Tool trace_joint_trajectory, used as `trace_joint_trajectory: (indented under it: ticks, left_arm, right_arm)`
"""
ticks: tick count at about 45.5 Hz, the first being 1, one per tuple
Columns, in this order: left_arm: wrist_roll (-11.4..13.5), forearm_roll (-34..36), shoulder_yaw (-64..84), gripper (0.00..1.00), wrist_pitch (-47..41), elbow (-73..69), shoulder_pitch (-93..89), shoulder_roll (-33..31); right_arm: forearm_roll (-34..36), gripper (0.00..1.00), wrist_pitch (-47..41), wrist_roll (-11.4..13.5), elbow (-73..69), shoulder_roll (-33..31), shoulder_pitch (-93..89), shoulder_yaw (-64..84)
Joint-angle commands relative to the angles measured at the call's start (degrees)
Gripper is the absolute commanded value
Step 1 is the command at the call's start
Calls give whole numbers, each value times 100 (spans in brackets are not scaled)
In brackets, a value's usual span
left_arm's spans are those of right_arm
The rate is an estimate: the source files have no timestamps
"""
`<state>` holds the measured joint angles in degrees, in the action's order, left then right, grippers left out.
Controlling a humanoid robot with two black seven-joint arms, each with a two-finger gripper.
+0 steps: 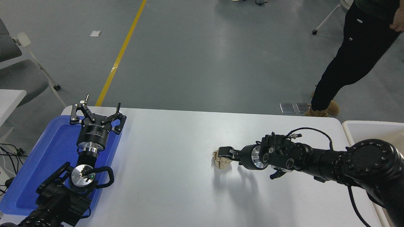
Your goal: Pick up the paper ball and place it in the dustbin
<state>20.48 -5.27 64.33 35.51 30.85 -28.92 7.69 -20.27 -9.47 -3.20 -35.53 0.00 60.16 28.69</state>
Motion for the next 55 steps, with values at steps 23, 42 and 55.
trace_joint_trajectory:
  ticks: [23,42,55]
  left_arm:
    - [0,0,0,100,0,0,0,-4]
    - [0,0,0,100,0,0,0,-4]
    - [0,0,0,100,0,0,0,-4]
  right_arm:
    - [-48,12,-3,-5,-50,0,-74,-240]
    - [-232,5,-90,-5,-94,0,-48,-496]
    - [-461,9,-152,4,-296,0,435,66]
